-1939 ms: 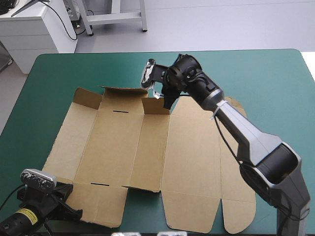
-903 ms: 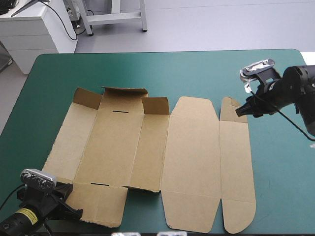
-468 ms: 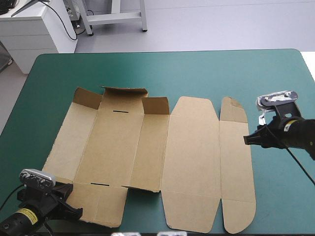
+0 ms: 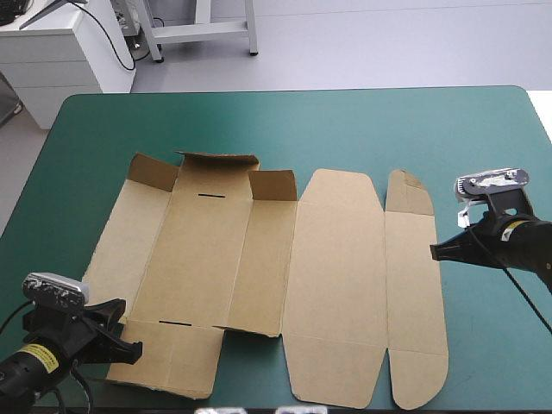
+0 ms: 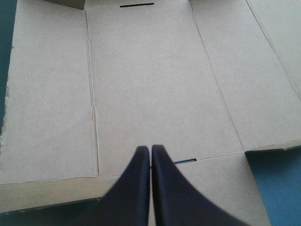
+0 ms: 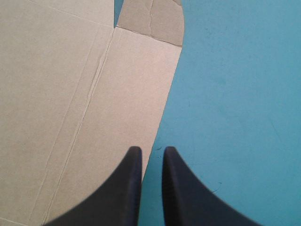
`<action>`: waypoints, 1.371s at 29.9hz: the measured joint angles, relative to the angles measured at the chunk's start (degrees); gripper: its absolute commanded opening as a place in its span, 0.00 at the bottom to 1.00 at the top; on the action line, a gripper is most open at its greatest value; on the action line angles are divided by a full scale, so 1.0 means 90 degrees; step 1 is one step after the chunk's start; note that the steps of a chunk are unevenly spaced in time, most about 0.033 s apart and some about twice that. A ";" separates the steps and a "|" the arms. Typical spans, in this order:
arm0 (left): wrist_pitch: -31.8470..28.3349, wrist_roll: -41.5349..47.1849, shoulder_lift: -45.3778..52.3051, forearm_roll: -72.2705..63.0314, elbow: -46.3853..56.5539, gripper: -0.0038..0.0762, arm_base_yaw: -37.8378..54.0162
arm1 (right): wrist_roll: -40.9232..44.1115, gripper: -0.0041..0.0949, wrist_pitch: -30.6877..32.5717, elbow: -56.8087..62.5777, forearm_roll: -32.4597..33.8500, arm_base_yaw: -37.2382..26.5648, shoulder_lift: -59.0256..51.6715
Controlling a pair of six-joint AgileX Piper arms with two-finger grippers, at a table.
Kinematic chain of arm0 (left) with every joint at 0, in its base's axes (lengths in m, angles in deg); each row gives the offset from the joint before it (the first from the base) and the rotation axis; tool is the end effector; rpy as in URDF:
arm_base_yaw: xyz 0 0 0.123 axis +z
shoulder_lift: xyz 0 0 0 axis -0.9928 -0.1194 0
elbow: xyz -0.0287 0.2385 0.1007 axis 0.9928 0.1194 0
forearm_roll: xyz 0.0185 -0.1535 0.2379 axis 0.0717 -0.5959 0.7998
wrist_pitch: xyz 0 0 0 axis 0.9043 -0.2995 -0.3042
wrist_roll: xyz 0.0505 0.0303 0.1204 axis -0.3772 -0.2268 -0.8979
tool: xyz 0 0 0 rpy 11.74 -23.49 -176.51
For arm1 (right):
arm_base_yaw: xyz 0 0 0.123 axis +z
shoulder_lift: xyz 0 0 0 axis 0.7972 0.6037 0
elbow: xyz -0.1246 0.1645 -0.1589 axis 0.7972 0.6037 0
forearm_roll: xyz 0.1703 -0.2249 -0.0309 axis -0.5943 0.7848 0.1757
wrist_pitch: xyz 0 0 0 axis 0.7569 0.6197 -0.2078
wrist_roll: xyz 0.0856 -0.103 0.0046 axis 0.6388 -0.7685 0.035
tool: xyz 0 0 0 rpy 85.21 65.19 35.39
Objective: Fold the box
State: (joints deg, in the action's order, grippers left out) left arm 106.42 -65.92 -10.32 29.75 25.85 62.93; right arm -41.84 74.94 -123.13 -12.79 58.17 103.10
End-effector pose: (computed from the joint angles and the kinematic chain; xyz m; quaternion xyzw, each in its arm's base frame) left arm 0.1439 -0.0544 0.2850 0.1338 0.8851 -0.0951 0.4354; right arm 0.2477 0.0242 0.3211 -0.0852 0.9435 0.0058 0.3203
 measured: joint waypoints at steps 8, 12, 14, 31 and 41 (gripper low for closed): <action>-0.0017 0.0207 -0.0469 0.0000 -0.0271 0.04 0.0000 | 0.0006 0.02 -0.0041 0.0012 0.0068 0.0000 0.0000; -0.0017 0.0481 -0.0937 0.0000 -0.0681 0.04 0.0000 | 0.0006 0.02 -0.0041 0.0012 0.0068 0.0000 0.0000; -0.0003 0.0514 -0.1230 0.0021 -0.0960 0.04 0.0000 | 0.0006 0.02 -0.0041 0.0012 0.0068 0.0000 0.0000; 0.0511 -0.0320 -0.4354 -0.0233 -0.3248 0.04 0.1580 | -0.0084 0.02 -0.0041 0.0012 0.0111 0.0000 0.0000; 0.1614 -0.2776 -0.5445 -0.3019 -0.3474 0.04 0.5016 | -0.0157 0.02 -0.0058 0.0012 0.0111 0.0000 0.0000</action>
State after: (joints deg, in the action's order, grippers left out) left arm 120.94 -90.91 -59.33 2.58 -5.42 108.08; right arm -43.25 74.42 -123.02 -11.79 58.17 103.10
